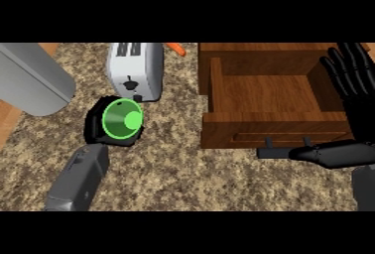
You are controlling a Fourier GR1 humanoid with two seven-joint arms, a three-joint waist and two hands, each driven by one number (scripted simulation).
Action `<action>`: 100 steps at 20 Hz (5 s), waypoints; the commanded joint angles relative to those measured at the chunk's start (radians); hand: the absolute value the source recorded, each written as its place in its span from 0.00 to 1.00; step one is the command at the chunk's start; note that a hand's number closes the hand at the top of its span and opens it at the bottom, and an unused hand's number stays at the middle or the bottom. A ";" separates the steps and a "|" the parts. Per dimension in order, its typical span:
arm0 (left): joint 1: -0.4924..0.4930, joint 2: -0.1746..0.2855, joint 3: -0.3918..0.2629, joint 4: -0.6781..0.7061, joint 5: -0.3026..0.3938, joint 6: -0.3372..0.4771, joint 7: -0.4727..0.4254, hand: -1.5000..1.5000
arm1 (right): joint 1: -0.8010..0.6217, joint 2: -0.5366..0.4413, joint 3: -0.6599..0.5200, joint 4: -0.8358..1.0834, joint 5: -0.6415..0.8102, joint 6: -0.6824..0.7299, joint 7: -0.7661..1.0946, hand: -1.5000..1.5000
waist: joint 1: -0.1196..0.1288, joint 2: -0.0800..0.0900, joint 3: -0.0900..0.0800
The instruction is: Pick up the cup, place it into the drawer and close the drawer
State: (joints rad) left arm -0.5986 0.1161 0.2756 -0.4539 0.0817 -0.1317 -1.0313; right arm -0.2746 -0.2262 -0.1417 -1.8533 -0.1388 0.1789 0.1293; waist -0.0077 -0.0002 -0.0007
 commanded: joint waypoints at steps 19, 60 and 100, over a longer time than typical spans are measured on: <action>-0.525 -0.116 -0.285 -0.357 0.052 0.359 0.708 1.00 | 0.024 -0.002 -0.031 0.028 -0.001 0.017 -0.058 0.00 | -0.015 0.000 0.001; -0.663 -0.116 -0.543 0.038 0.524 0.425 0.556 0.00 | -0.123 -0.100 0.323 0.098 -0.105 0.447 0.072 1.00 | -0.139 0.033 -0.001; -0.275 0.068 -0.537 -0.273 0.618 0.204 0.521 0.00 | -0.633 -0.147 0.172 1.379 0.562 -0.051 -0.519 1.00 | 0.177 0.037 0.006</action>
State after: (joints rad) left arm -0.9016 0.1651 -0.2586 -0.6984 0.6979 0.0929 -0.5152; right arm -0.7772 -0.3238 0.1121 -0.5583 0.4379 0.2040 -0.4191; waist 0.1409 0.0266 0.0079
